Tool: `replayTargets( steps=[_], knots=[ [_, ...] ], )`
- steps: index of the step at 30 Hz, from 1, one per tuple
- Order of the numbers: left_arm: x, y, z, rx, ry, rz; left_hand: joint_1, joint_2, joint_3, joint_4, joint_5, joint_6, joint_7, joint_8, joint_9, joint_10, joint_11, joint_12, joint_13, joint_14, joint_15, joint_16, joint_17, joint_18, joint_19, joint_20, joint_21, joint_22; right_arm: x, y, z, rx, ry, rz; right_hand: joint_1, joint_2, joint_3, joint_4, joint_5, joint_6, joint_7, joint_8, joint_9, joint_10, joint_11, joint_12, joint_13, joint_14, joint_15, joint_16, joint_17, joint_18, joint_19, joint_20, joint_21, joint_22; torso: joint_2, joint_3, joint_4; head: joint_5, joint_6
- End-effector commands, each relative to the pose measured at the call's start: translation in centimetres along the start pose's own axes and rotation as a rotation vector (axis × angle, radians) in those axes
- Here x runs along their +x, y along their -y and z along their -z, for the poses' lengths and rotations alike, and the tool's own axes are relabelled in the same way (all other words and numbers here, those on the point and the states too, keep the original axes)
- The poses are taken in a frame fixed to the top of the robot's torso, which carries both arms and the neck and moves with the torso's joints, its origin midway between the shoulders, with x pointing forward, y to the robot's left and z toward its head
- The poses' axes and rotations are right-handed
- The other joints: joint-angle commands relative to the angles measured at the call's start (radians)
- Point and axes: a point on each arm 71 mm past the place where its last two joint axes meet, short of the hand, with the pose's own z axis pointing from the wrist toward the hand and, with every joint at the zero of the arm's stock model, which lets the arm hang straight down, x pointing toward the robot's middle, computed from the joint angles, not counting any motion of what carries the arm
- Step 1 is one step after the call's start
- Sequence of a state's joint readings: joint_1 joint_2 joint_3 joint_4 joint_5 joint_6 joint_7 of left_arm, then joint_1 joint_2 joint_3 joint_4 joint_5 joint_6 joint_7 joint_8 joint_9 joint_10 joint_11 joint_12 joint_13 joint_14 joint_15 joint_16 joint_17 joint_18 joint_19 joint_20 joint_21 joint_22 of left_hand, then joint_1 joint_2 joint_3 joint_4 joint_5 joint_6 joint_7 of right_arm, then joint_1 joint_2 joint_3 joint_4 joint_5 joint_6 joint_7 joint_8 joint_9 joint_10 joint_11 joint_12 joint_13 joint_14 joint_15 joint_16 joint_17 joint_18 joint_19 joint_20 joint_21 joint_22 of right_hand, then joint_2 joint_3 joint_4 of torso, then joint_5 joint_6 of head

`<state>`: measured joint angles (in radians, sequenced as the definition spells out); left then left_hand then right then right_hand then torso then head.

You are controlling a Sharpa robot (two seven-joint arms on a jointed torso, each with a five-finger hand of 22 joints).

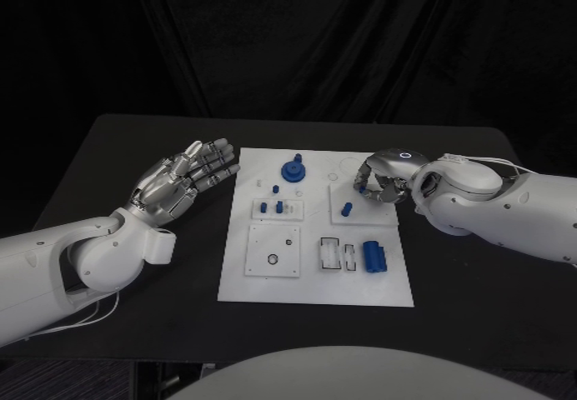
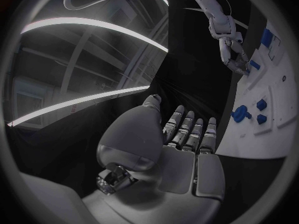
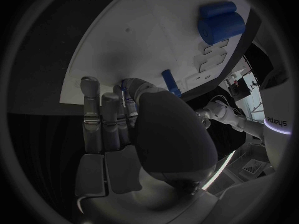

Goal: Assemble the parts on the task board

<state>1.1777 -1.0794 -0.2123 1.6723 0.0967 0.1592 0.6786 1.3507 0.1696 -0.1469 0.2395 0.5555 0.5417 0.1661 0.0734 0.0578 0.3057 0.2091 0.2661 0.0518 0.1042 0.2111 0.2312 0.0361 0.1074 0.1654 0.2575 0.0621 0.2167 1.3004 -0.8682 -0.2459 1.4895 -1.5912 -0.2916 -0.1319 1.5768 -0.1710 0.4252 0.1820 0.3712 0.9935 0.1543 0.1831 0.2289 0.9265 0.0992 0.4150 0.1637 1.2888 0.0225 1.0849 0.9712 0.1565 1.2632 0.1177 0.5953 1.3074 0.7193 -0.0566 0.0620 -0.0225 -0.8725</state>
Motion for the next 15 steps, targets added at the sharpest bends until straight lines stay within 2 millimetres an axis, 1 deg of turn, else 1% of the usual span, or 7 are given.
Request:
replayTargets(
  steps=[1,2,3,4,10,15],
  knots=[
    [0.08,0.51,0.06,0.091,-0.013,0.006,0.01,0.003,0.0,-0.008,0.008,0.008,0.054,0.005,0.001,0.0,0.001,0.003,0.0,0.003,0.006,0.005,0.002,0.008,0.0,0.006,0.006,0.002,0.37,0.2,0.03,0.007,-0.007,-0.001,0.003,-0.001,0.006,-0.005,0.006,0.008,0.001,0.004,0.002,0.013,0.002,-0.005,-0.003,-0.003,-0.008,-0.007,-0.002,0.003,-0.001,-0.006,0.002,0.056,0.001,-0.0002,0.0006,-0.002,0.0],
    [0.06,0.47,0.06,0.089,-0.012,0.006,0.01,0.003,0.0,-0.008,0.008,0.008,0.054,0.005,0.001,0.0,0.001,0.003,0.0,0.003,0.006,0.005,0.002,0.008,0.0,0.006,0.006,0.002,0.37,0.23,0.02,0.008,-0.007,0.0,0.003,-0.001,0.007,-0.007,0.006,0.009,0.0,0.004,0.002,0.015,0.001,-0.006,-0.003,-0.003,-0.008,-0.008,-0.003,0.003,-0.001,-0.006,0.004,0.056,0.001,0.0,0.0011,-0.003,0.0],
    [0.06,0.43,0.07,0.087,-0.011,0.006,0.01,0.003,0.0,-0.009,0.01,0.008,0.055,0.005,0.001,0.001,0.001,0.003,0.0,0.004,0.007,0.007,0.002,0.008,0.0,0.007,0.006,0.002,0.37,0.28,0.0,0.008,-0.007,0.0,0.003,-0.001,0.009,-0.008,0.006,0.01,0.0,0.004,0.003,0.018,0.001,-0.007,-0.004,-0.002,-0.009,-0.008,-0.003,0.002,-0.002,-0.006,0.005,0.057,0.001,-0.0007,0.0018,-0.003,0.0],
    [0.06,0.39,0.06,0.085,-0.011,0.006,0.01,0.003,0.0,-0.009,0.01,0.008,0.055,0.005,0.001,0.001,0.001,0.003,0.0,0.004,0.007,0.007,0.002,0.008,0.0,0.007,0.006,0.002,0.37,0.32,-0.02,0.008,-0.007,0.001,0.005,0.003,0.014,-0.016,0.006,0.016,0.0,0.006,0.005,0.032,-0.002,-0.006,-0.004,-0.002,-0.011,-0.01,-0.005,0.003,-0.003,-0.008,0.008,0.057,0.001,-0.0009,0.0022,-0.004,0.0],
    [0.02,0.22,0.03,0.073,-0.01,0.006,0.013,0.003,0.001,-0.013,0.016,0.005,0.056,0.005,0.0,-0.002,0.002,0.002,0.0,0.006,0.01,0.01,0.003,0.01,0.002,0.012,0.008,0.004,0.27,0.4,-0.03,0.003,0.006,0.0,0.003,0.007,0.021,-0.036,0.002,0.031,-0.005,0.01,0.015,0.067,-0.009,-0.011,-0.006,0.001,-0.016,-0.015,-0.009,0.002,-0.004,-0.013,0.024,0.058,0.001,-0.0012,0.001,0.0,0.0],
    [-0.11,0.15,0.03,0.064,-0.006,0.002,0.015,0.005,0.002,-0.015,0.019,0.003,0.056,0.004,0.0,-0.007,0.002,-0.001,-0.001,0.006,0.012,0.01,0.003,0.012,0.004,0.016,0.009,0.006,0.09,0.25,0.09,-0.009,0.028,-0.004,-0.004,0.008,0.021,-0.043,-0.003,0.037,-0.008,0.011,0.02,0.086,-0.013,-0.014,-0.006,0.006,-0.019,-0.015,-0.008,0.001,-0.002,-0.016,0.037,0.059,0.001,-0.0009,-0.0006,0.003,0.0]
  ],
)
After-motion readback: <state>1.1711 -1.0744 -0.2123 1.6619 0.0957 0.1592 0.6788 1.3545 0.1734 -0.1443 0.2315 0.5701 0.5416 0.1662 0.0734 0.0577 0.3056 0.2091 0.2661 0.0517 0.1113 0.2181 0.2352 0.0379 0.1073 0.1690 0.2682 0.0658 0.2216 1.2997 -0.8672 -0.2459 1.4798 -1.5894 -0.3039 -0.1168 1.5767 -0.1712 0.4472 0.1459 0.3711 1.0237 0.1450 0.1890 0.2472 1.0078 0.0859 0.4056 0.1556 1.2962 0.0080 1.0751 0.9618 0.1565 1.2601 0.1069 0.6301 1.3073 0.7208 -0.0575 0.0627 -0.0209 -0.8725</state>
